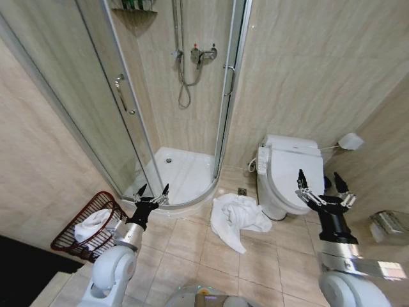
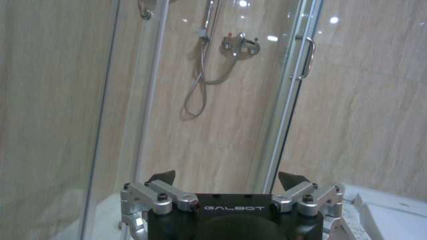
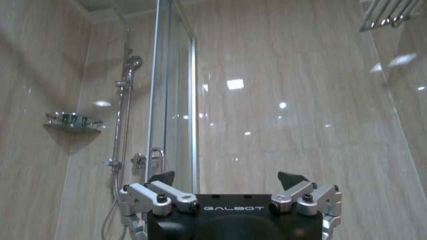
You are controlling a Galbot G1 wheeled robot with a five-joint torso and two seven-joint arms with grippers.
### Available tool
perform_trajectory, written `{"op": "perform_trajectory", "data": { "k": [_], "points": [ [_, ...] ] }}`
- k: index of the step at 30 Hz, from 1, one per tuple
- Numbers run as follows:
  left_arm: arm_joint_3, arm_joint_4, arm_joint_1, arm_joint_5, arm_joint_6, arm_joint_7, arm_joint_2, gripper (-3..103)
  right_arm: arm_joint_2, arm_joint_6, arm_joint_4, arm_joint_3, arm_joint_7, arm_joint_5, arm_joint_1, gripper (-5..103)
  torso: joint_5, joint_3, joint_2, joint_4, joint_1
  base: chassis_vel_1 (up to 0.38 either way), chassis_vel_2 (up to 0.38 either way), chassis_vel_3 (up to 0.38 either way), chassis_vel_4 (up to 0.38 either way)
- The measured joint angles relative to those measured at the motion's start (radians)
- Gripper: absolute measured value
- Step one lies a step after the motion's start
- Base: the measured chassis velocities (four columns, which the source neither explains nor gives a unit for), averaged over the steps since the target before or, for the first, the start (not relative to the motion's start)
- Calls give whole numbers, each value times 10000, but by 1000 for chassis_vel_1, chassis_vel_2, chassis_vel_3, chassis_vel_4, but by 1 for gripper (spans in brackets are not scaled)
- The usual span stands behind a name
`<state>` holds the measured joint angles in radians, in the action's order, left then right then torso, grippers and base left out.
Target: Discard the used towel into the hamper.
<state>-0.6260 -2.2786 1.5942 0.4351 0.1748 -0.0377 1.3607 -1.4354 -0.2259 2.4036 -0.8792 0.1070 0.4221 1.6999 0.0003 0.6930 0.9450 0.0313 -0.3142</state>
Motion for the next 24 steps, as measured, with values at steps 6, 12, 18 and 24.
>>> {"op": "perform_trajectory", "data": {
  "k": [6, 12, 18, 24],
  "points": [
    [-1, 0, 1, 0, 0, 0, 0, 100, -2, -195, -86, -6, 29, -5, -17, 100, -5, -131, -259, 1, 125, 11, 8, -17, -8],
    [-1, 0, 0, 0, 0, 0, -1, 100, 9, -307, -143, -52, -6, -5, -10, 100, -4, -281, -535, 0, 248, 6, 6, -9, -4],
    [-1, 0, 0, 0, 0, 0, -1, 100, 69, -359, -192, -92, -267, -124, -174, 100, -3, -425, -796, 0, 363, 0, 0, 0, 0],
    [-1, 0, 1, 0, 0, 0, 0, 100, 123, -446, -234, -69, -774, -440, -439, 100, -3, -569, -1047, 0, 473, 0, 0, 0, 0]
  ]
}}
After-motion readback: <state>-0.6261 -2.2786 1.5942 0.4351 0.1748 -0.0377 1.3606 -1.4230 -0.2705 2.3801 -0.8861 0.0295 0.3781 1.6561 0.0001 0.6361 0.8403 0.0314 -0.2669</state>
